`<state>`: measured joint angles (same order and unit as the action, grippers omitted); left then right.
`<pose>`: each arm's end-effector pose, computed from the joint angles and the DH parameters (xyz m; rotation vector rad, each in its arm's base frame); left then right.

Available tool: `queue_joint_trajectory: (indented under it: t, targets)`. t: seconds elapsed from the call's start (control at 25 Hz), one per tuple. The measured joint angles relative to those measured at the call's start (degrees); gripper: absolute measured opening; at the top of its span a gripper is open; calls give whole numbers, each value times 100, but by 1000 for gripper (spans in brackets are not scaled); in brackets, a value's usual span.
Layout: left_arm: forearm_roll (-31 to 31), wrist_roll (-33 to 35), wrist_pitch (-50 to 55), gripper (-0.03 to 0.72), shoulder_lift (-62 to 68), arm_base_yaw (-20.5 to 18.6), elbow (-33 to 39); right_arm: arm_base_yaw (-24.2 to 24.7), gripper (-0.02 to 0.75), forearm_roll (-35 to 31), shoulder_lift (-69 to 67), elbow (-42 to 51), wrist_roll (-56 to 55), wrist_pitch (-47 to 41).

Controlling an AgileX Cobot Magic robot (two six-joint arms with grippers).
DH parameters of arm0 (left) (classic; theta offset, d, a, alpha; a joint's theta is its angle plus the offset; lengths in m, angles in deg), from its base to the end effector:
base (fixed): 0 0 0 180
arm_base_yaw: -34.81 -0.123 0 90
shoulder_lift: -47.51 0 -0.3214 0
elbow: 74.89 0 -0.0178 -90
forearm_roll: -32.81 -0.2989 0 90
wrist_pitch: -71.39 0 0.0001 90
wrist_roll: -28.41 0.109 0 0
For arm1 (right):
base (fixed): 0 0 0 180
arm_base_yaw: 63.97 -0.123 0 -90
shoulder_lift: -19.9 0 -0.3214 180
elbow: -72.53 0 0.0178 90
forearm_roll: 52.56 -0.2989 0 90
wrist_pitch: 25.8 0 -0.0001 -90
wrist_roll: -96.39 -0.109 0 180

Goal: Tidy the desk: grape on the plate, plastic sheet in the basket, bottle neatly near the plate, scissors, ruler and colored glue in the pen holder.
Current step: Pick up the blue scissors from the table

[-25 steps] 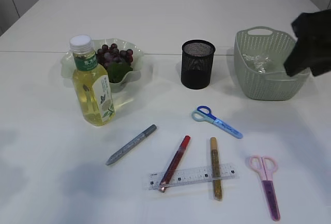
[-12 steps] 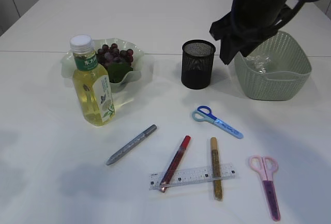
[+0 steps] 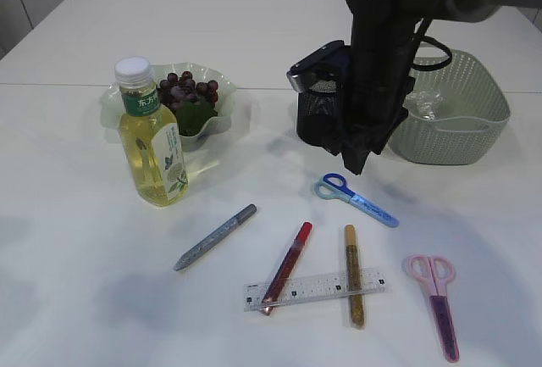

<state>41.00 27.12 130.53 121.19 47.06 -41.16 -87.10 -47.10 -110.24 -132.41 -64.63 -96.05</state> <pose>0.2178 -0.0609 0.2539 0.1928 2.9090 -0.2309 0.4719 0.1910 0.1993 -1.1387 2.8360 -0.1346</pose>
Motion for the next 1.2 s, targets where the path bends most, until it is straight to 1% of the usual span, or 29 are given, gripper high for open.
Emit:
queue_joint_trajectory:
  t: [0.2,0.48,1.2]
  targets:
    - [0,4,0,524,0,0,0,0,396,10,-209,-9,70,10]
    - [0,4,0,520,0,0,0,0,396,-148,-447,-9,196,73]
    - [0,4,0,513,0,0,0,0,396,-73,-841,-9,68,649]
